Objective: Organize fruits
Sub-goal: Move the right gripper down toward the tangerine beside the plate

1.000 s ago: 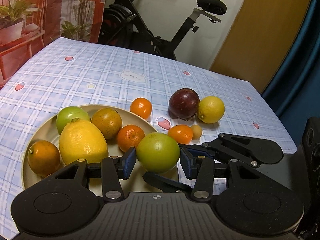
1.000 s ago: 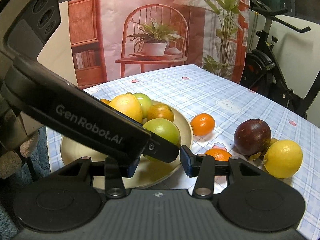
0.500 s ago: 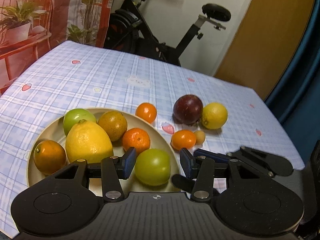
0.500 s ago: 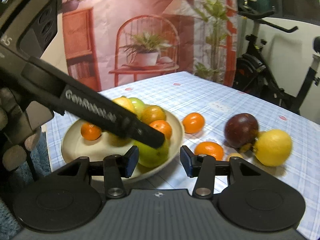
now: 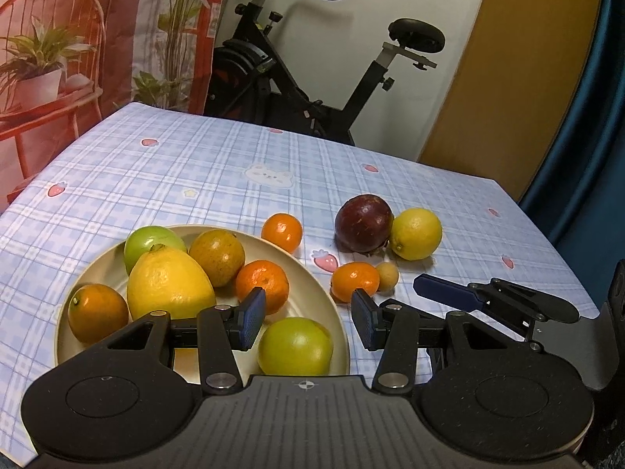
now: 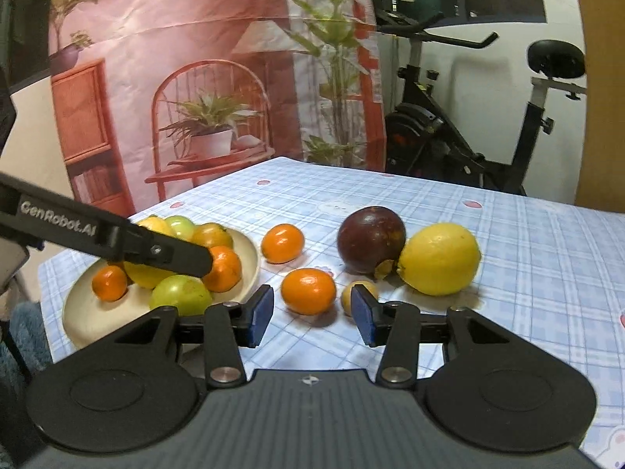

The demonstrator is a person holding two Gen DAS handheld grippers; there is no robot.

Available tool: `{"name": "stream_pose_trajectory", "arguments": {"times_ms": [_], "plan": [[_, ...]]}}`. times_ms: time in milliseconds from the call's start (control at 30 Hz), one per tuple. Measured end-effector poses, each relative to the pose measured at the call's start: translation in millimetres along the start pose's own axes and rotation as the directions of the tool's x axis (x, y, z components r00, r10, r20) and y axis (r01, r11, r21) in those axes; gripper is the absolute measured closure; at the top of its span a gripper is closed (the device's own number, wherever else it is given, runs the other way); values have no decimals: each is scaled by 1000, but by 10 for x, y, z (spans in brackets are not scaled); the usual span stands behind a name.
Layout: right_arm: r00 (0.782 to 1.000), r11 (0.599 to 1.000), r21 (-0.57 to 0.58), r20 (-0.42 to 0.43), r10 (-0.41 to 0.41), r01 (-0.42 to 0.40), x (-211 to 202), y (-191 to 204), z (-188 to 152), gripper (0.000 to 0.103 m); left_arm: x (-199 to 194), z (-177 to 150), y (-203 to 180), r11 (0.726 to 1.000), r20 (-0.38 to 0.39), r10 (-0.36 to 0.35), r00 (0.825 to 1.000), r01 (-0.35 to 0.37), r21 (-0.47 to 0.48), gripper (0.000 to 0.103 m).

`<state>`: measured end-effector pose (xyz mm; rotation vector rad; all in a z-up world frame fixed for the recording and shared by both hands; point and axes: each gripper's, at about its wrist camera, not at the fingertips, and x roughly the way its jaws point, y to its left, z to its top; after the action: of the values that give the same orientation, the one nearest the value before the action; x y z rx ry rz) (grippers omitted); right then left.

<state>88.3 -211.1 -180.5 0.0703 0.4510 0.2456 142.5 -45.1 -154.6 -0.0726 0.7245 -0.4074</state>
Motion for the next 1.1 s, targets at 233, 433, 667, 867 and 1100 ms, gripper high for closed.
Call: {"name": "stream_pose_trajectory", "arguments": {"times_ms": [233, 433, 667, 867, 1100], "plan": [[1000, 1000, 8, -14, 9, -9, 46, -13, -5, 56, -17, -7, 19, 1000, 3, 3, 1000, -3, 6, 52], [1000, 1000, 11, -24, 13, -13, 61, -12, -3, 56, -15, -13, 15, 1000, 7, 7, 1000, -7, 8, 52], [1000, 1000, 5, -25, 12, -12, 76, -2, 6, 56, -32, -10, 24, 1000, 17, 14, 1000, -14, 7, 52], [999, 998, -57, -22, 29, -30, 235, 51, 78, 60, -39, -13, 30, 1000, 23, 18, 1000, -18, 5, 52], [999, 997, -69, -38, 35, -37, 411, 34, 141, 60, -17, -9, 37, 1000, 24, 18, 1000, -18, -1, 52]]}}
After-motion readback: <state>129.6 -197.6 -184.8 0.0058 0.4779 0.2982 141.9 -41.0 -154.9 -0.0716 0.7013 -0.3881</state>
